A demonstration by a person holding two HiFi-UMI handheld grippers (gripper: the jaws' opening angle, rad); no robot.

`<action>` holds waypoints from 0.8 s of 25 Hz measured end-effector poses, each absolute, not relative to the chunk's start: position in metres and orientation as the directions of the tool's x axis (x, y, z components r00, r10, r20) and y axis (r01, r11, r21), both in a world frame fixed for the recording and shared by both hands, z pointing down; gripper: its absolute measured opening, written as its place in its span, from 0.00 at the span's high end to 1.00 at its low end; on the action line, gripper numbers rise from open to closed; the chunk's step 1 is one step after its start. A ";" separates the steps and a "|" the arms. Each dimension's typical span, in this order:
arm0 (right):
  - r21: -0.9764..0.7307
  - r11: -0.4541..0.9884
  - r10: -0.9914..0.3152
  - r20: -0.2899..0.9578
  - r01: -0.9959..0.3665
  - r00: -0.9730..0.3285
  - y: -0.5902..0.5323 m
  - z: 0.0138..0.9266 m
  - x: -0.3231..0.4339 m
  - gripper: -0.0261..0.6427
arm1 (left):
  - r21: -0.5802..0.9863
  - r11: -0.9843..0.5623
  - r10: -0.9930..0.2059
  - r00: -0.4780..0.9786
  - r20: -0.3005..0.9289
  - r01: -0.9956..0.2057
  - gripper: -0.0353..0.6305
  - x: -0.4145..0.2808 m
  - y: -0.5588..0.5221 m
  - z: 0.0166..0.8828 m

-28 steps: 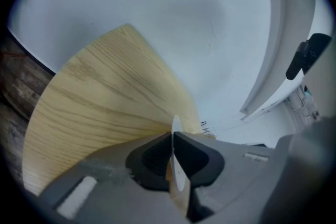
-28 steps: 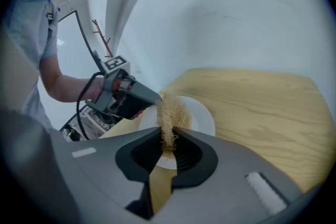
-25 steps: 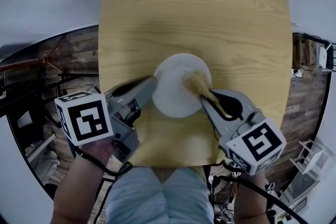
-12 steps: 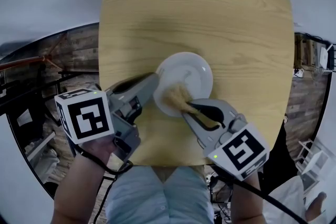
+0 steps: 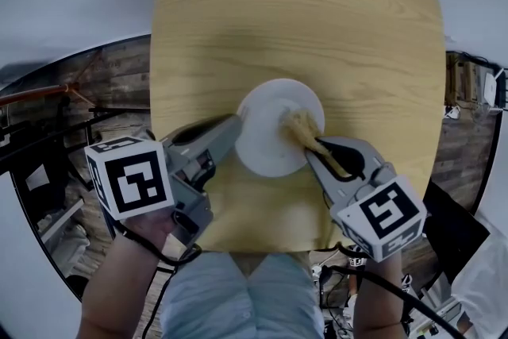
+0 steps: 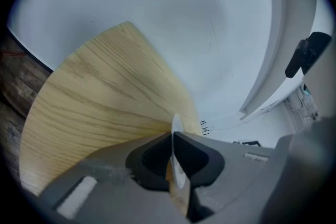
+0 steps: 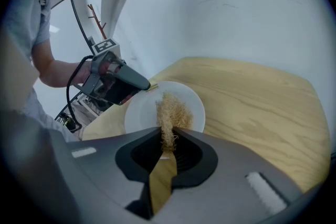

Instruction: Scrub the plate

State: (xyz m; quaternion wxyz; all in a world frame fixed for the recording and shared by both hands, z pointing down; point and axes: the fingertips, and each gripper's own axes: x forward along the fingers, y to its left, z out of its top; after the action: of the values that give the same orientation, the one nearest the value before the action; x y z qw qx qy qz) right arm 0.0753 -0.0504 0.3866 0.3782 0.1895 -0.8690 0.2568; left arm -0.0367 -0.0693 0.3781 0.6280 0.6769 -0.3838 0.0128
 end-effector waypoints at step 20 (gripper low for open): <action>-0.480 0.871 0.218 0.563 -0.101 -0.797 0.038 0.351 0.014 0.89 | 0.813 0.098 -0.523 0.665 0.533 -0.574 0.89 -0.046 -0.071 0.387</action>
State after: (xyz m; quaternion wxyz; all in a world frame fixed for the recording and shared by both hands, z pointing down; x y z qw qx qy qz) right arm 0.0138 0.0383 0.3509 0.3168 -0.0320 -0.9140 0.2517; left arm -0.0462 -0.0706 0.3870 0.6182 0.6712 -0.4085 0.0207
